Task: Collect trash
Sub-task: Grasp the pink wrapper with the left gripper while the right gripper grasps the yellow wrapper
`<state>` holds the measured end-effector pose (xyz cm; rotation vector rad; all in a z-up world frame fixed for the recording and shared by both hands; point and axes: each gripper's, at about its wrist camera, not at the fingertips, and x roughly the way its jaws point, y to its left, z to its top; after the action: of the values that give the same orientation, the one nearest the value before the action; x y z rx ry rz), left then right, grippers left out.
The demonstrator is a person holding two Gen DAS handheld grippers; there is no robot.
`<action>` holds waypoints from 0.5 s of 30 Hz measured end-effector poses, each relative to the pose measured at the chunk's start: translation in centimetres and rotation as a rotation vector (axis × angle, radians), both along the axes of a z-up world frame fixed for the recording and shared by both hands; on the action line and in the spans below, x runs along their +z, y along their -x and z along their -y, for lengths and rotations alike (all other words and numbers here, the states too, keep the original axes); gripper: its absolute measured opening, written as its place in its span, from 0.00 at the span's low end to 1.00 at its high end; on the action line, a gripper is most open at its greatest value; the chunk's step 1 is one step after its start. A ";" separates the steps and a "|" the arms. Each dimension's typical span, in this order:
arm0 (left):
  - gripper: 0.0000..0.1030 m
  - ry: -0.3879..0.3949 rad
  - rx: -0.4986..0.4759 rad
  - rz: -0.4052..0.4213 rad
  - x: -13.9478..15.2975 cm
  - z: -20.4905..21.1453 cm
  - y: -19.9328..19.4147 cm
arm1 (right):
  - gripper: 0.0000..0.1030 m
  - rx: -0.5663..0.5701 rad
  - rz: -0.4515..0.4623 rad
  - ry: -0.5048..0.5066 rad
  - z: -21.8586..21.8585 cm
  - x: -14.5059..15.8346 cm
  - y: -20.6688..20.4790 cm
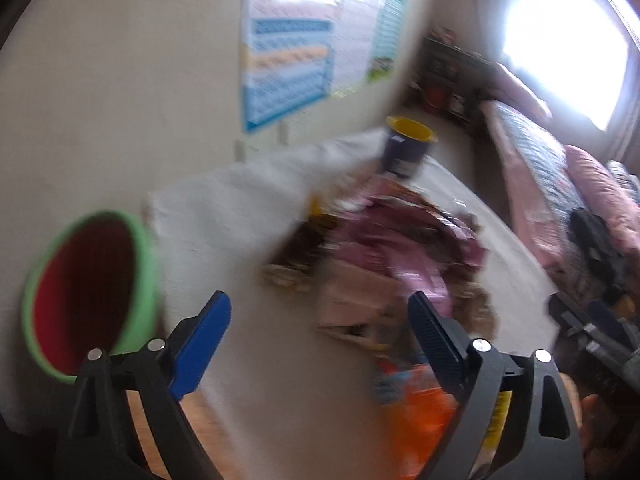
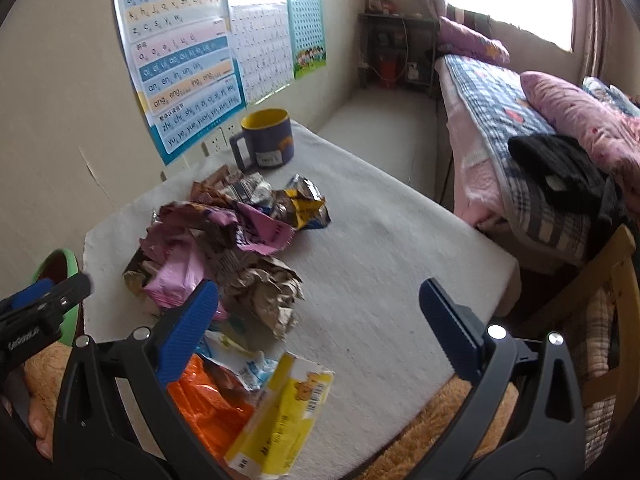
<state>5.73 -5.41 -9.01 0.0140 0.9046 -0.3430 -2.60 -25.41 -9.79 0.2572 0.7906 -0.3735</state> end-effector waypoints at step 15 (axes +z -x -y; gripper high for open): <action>0.08 0.035 -0.146 -0.248 -4.9 7.6 -2.5 | 0.96 0.026 -0.118 -0.104 2.2 -2.8 2.4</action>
<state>8.20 -13.05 -13.96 0.0051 1.1456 -0.5038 -5.02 -27.56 -12.57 0.3238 0.9298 -0.3253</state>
